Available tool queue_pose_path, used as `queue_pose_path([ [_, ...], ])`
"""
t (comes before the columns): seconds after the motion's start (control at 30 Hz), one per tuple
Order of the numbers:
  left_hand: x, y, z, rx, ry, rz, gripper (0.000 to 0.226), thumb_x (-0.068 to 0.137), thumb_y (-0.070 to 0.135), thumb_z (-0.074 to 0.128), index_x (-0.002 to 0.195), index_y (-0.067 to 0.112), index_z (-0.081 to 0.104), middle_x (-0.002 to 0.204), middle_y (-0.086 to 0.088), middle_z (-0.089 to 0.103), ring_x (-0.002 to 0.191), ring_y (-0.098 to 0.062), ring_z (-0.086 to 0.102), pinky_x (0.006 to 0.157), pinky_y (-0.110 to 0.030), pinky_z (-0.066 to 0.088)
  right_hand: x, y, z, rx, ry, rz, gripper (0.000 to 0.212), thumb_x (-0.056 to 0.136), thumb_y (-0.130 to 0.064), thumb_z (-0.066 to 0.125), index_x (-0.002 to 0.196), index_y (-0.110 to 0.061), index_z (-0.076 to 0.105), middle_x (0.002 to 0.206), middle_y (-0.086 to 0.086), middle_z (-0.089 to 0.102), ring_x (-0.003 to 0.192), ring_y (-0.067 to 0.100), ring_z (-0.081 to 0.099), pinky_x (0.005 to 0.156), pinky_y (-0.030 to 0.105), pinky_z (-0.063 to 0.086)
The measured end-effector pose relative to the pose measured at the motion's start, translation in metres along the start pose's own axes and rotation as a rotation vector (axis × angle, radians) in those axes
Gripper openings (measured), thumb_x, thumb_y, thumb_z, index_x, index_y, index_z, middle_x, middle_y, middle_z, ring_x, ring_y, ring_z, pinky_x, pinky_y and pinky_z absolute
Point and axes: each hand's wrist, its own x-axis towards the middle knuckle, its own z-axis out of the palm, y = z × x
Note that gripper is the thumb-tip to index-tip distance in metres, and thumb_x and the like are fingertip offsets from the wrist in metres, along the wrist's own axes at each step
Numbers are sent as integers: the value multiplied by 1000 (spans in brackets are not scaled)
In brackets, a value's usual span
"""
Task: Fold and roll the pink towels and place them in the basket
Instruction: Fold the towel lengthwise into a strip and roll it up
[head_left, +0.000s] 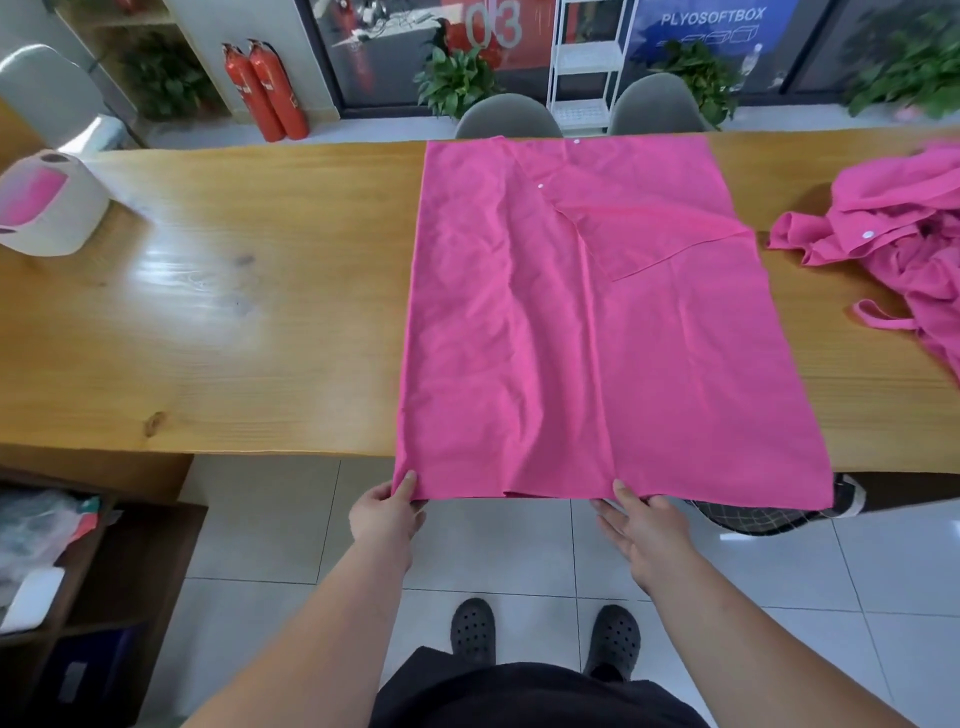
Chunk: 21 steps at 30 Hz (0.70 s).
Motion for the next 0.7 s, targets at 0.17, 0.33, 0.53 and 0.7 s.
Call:
queue_pose_path([
  [0.17,12,7,-22,210,63,194,29,106,32,63,97,6,68,87,-8,77,71,-22,79,78,-46,65,-2,12,9,31,77,-48,10,101,-8,69,106,-5,61,110,16,75,90,27,77,95,45,59],
  [0.33,28,9,-39,219,-45,34,25,109,33,58,103,10,68,101,-11,77,81,-24,80,77,-44,64,-5,29,19,75,97,-23,14,103,-9,66,116,-3,62,112,16,75,93,27,77,90,42,60],
  [0.53,54,28,-51,247,-176,4,18,99,31,75,104,14,73,104,-10,75,85,-25,75,70,-37,61,-10,32,23,137,124,-41,22,104,-12,66,123,-4,63,112,16,75,97,29,76,90,43,59],
  [0.7,70,26,-56,295,-169,-27,13,95,20,79,103,11,73,111,-16,74,93,-29,71,64,-34,60,-15,29,27,173,147,-59,19,103,-10,66,121,-4,64,114,18,73,96,29,75,90,44,58],
])
